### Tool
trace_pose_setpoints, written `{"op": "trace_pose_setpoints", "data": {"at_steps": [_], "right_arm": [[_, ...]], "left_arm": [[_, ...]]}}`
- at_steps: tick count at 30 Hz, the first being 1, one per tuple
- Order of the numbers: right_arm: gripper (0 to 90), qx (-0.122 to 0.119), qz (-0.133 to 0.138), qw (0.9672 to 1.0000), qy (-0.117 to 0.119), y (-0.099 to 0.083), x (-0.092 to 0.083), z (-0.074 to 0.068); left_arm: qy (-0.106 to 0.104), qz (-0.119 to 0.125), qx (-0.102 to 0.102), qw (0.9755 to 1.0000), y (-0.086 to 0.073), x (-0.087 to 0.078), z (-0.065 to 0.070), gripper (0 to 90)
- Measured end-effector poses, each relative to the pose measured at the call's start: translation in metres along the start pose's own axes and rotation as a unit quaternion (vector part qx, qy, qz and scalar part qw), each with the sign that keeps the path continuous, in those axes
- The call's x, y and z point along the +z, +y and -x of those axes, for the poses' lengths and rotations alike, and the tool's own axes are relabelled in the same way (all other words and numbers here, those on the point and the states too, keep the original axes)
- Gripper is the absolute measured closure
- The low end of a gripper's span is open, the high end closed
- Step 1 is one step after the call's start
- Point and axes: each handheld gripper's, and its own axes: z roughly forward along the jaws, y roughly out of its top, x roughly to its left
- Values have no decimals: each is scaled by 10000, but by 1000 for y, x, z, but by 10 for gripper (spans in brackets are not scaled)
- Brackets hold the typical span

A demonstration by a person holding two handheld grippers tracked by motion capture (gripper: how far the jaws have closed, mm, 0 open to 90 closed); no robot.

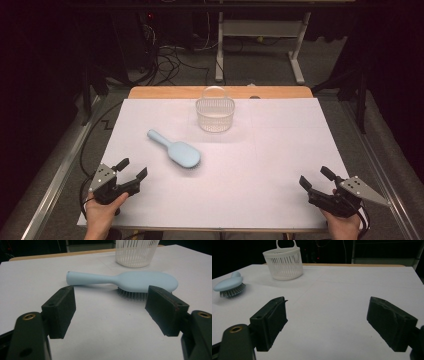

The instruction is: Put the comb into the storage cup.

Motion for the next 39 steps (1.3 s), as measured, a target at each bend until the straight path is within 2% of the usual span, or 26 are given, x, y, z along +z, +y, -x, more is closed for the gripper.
{"op": "trace_pose_setpoints", "data": {"at_steps": [8,12,18,26,39], "right_arm": [[164,-37,-40,10000,-23,0,1,0],[164,-28,-28,10000,-13,0,1,0],[165,-20,-26,10000,0,0,1,-1],[165,24,-35,10000,19,0,2,-1],[165,73,-30,10000,19,0,1,0]], "left_arm": [[3,34,-15,10000,4,0,0,251],[47,49,37,10000,8,-1,2,251],[3,7,122,9999,15,3,4,247],[-47,-2,59,10000,18,7,3,243],[-92,-13,94,9999,27,15,4,243]]}}
